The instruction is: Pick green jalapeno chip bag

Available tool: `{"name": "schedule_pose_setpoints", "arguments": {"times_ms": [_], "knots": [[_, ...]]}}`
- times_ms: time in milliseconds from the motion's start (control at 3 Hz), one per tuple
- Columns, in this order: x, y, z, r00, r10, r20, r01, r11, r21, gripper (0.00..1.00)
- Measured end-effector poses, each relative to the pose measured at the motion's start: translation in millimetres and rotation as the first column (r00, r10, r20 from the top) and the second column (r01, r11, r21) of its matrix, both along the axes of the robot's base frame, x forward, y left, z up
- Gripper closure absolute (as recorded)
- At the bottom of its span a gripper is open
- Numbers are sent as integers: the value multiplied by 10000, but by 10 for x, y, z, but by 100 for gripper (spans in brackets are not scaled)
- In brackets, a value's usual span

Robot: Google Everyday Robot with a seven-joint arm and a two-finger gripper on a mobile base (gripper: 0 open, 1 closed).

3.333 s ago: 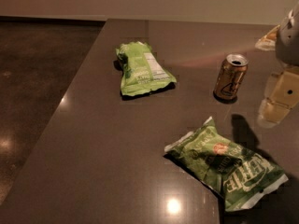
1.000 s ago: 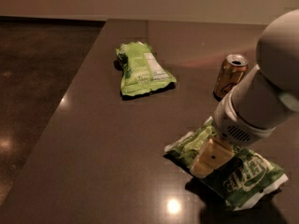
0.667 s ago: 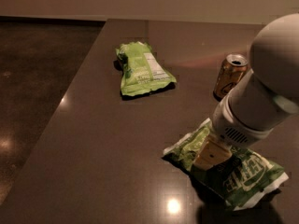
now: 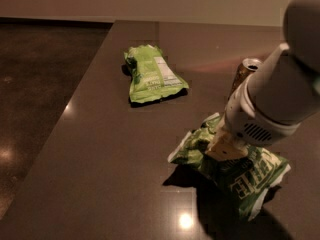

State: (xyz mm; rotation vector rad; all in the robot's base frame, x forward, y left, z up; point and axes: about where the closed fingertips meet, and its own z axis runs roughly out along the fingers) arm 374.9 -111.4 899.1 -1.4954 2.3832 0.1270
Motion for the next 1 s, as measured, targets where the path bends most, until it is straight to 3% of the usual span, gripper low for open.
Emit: {"name": "schedule_pose_setpoints", "arguments": {"times_ms": [333,667,1000], "knots": [[-83,264,483,9885,1389,590,-1398,9901,115,100],[-149,581,994,9522,2736,1362,-2777,9606,116,100],[-150,581,995,9521,2736,1364,-2777,9606,115,100]]}}
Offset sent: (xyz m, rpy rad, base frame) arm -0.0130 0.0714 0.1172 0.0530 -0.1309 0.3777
